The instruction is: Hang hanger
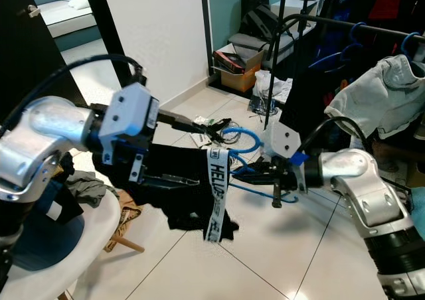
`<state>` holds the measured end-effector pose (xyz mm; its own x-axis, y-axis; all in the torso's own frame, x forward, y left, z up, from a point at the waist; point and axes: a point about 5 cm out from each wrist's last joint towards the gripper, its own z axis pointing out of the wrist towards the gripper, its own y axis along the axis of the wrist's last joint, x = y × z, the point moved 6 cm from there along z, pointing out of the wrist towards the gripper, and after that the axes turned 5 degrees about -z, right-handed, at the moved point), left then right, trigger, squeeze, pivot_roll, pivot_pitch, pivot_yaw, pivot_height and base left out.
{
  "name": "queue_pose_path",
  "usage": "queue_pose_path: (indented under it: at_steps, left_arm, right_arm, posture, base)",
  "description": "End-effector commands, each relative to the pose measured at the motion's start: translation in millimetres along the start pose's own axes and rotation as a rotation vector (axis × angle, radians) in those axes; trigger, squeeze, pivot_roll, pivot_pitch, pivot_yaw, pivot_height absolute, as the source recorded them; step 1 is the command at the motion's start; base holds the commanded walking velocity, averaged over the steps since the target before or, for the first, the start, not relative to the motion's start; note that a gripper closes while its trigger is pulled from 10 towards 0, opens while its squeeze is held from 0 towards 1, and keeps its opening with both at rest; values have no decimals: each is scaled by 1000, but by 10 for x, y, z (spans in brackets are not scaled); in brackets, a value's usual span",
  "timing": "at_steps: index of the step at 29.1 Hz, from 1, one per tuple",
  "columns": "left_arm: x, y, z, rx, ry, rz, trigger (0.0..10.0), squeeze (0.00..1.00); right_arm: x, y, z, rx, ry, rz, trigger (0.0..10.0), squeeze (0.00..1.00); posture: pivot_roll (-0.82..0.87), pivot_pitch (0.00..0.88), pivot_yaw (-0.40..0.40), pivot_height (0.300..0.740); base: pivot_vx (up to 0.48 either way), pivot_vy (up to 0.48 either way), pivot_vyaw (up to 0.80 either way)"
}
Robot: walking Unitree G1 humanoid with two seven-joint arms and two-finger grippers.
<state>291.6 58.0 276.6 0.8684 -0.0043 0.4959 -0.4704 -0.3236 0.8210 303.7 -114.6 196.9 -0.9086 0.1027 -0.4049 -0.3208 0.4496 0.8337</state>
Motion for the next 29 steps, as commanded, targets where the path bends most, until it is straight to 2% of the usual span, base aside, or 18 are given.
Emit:
queue_pose_path:
  at_steps: [1,11,12,13,15,16,17,29]
  left_arm:
    - [5,-52,-1,35,-8,0,10000,0]
    - [-17,-181,5,79,-19,-31,10000,0]
    - [-53,-235,10,98,-36,-51,5647,0]
    - [-53,-235,10,98,-36,-51,5647,0]
    - [-108,-304,15,120,-60,-86,2196,0]
    - [-108,-304,15,120,-60,-86,2196,0]
    - [-130,-329,25,125,-67,-97,0,0]
    - [-243,-411,144,120,-86,-148,0,0]
  right_arm:
    - [84,86,78,-20,40,-41,10000,0]
    - [109,113,158,-11,64,-75,10000,0]
    - [104,119,176,-10,64,-82,10000,0]
    - [104,119,176,-10,64,-82,10000,0]
    - [93,124,190,-8,61,-89,10000,0]
    - [93,124,190,-8,61,-89,10000,0]
    - [86,126,191,-7,58,-91,10000,0]
    - [54,170,196,-14,41,-101,10000,0]
  posture:
    - [-43,0,86,740]
    - [-42,0,87,740]
    - [-42,0,87,740]
    - [-42,0,87,740]
    - [-42,0,87,740]
    - [-42,0,87,740]
    - [-42,0,88,740]
    - [-48,0,93,740]
  base:
    - [0,0,0]
    - [0,0,0]
    - [0,0,0]
    - [0,0,0]
    - [0,0,0]
    - [0,0,0]
    - [0,0,0]
    - [0,0,0]
